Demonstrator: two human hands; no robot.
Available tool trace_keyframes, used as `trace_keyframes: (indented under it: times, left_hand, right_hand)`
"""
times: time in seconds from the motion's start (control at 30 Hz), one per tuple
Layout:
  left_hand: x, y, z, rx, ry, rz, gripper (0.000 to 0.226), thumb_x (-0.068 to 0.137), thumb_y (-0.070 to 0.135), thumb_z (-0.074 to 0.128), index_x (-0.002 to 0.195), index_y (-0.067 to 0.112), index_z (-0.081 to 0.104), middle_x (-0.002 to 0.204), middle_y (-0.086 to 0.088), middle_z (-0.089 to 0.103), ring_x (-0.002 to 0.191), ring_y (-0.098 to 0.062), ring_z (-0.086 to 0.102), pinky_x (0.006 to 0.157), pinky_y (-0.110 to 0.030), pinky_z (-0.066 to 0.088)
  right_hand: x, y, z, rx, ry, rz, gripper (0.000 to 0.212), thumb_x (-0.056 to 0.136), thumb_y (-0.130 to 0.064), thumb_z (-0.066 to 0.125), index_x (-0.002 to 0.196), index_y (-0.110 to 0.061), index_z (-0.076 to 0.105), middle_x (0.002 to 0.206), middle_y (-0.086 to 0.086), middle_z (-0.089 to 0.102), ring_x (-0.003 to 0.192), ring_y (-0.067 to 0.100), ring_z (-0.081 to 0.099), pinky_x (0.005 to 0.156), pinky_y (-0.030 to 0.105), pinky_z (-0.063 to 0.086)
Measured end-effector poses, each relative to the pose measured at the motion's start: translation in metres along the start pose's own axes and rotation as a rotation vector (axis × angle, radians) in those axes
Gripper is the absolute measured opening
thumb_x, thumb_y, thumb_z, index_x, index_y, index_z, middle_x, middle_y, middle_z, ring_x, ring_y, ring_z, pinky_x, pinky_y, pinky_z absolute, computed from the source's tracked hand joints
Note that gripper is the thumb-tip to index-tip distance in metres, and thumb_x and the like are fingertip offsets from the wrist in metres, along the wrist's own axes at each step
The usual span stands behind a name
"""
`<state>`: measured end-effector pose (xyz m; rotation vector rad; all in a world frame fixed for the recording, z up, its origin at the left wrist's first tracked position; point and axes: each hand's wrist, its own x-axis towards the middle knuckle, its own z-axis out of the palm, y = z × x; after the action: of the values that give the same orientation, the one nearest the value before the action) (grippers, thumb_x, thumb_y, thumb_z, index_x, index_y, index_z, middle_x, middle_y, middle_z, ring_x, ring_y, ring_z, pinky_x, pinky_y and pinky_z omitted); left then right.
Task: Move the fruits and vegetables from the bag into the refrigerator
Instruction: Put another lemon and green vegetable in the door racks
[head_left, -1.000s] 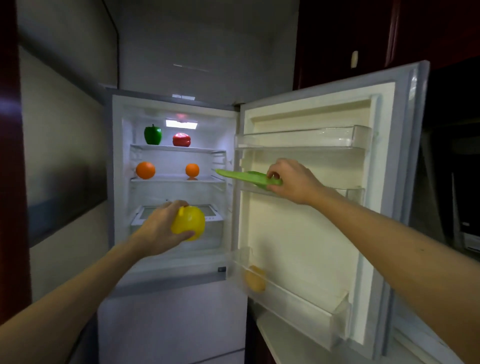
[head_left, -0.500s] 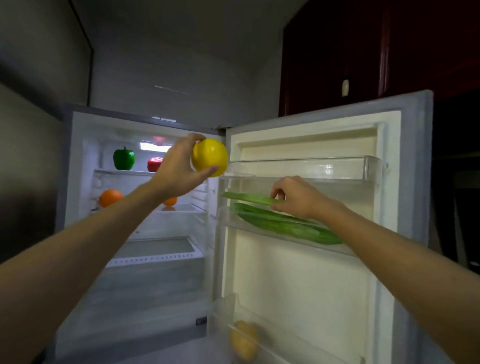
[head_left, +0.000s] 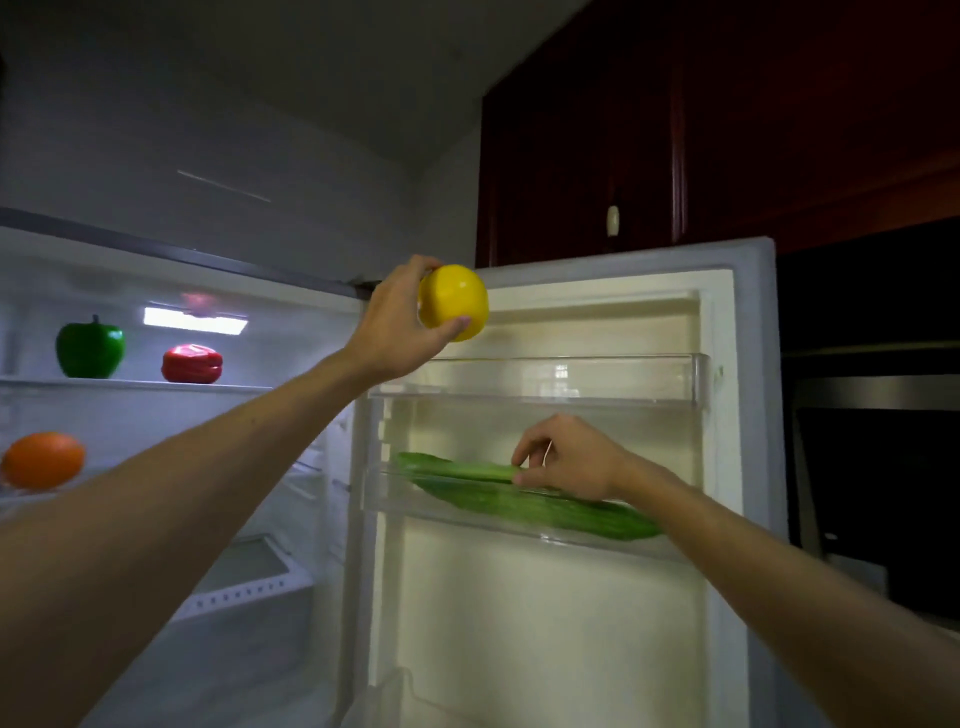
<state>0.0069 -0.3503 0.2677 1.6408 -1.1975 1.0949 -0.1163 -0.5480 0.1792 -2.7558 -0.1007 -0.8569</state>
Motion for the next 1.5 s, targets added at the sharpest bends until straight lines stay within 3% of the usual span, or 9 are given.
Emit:
trace_keyframes:
  times: [0.13, 0.3, 0.53, 0.8, 0.97, 1.07, 1.23, 1.5]
  left_hand:
    - [0.018, -0.008, 0.019, -0.058, -0.042, 0.001, 0.073, 0.069, 0.054, 0.067, 0.127, 0.017, 0.046, 0.125, -0.01, 0.055, 0.11, -0.028, 0.053, 0.091, -0.043, 0.048]
    - [0.027, -0.017, 0.047, -0.111, -0.109, 0.025, 0.072, 0.071, 0.045, 0.075, 0.129, 0.016, 0.047, 0.128, -0.01, 0.053, 0.109, -0.025, 0.051, 0.085, -0.032, 0.042]
    - [0.027, -0.03, 0.071, -0.217, -0.245, 0.003, 0.057, 0.082, 0.037, 0.073, 0.128, 0.015, 0.047, 0.123, -0.01, 0.054, 0.105, -0.026, 0.053, 0.079, -0.034, 0.046]
    - [0.033, -0.032, 0.071, -0.224, -0.392, -0.07, 0.054, 0.086, 0.045, 0.065, 0.128, 0.013, 0.054, 0.116, -0.006, 0.058, 0.099, -0.022, 0.055, 0.079, -0.031, 0.042]
    - [0.035, -0.028, 0.068, -0.253, -0.515, -0.131, 0.045, 0.088, 0.046, 0.061, 0.114, 0.01, 0.062, 0.097, -0.007, 0.062, 0.079, -0.018, 0.057, 0.06, -0.027, 0.043]
    - [0.037, -0.029, 0.069, -0.243, -0.564, -0.171, 0.047, 0.088, 0.049, 0.059, 0.114, 0.01, 0.06, 0.101, -0.013, 0.064, 0.081, -0.024, 0.059, 0.066, -0.031, 0.046]
    - [0.037, -0.029, 0.072, -0.237, -0.551, -0.182, 0.049, 0.088, 0.05, 0.059, 0.119, 0.011, 0.058, 0.103, -0.011, 0.061, 0.085, -0.025, 0.059, 0.07, -0.034, 0.049]
    - [0.027, -0.024, 0.063, -0.217, -0.336, -0.088, 0.056, 0.08, 0.054, 0.067, 0.12, 0.016, 0.055, 0.11, -0.008, 0.06, 0.097, -0.023, 0.059, 0.079, -0.031, 0.046]
  right_hand:
    - [-0.005, 0.006, 0.008, 0.102, 0.043, 0.065, 0.02, 0.076, -0.027, 0.081, 0.091, -0.016, 0.074, 0.071, -0.006, 0.063, 0.054, -0.005, 0.052, 0.062, 0.016, 0.043]
    - [-0.01, 0.005, 0.012, 0.188, 0.107, 0.106, 0.023, 0.074, -0.025, 0.082, 0.091, -0.012, 0.075, 0.076, 0.003, 0.068, 0.064, 0.006, 0.055, 0.066, 0.026, 0.048]
    - [-0.014, 0.003, 0.015, 0.151, 0.151, 0.095, 0.023, 0.076, -0.025, 0.081, 0.092, -0.011, 0.075, 0.074, 0.001, 0.067, 0.065, 0.008, 0.056, 0.064, 0.025, 0.048]
    - [-0.013, 0.003, 0.009, 0.178, 0.076, 0.093, 0.023, 0.079, -0.023, 0.078, 0.097, -0.009, 0.073, 0.08, 0.006, 0.069, 0.07, 0.012, 0.058, 0.068, 0.024, 0.049]
    - [-0.011, 0.005, 0.005, 0.2, 0.055, 0.096, 0.026, 0.076, -0.021, 0.081, 0.098, -0.008, 0.072, 0.087, 0.018, 0.071, 0.07, 0.015, 0.058, 0.074, 0.035, 0.053]
    - [-0.01, 0.006, 0.004, 0.176, 0.04, 0.095, 0.027, 0.076, -0.023, 0.081, 0.097, -0.01, 0.072, 0.085, 0.015, 0.071, 0.069, 0.014, 0.06, 0.075, 0.035, 0.055]
    - [-0.015, 0.01, -0.001, 0.151, 0.049, 0.117, 0.028, 0.074, -0.031, 0.082, 0.097, -0.016, 0.073, 0.084, 0.009, 0.072, 0.072, 0.021, 0.065, 0.077, 0.037, 0.055]
    - [-0.039, 0.012, -0.029, 0.023, 0.05, 0.237, 0.037, 0.07, -0.036, 0.083, 0.099, -0.017, 0.07, 0.083, 0.005, 0.074, 0.079, 0.023, 0.07, 0.084, 0.04, 0.057]
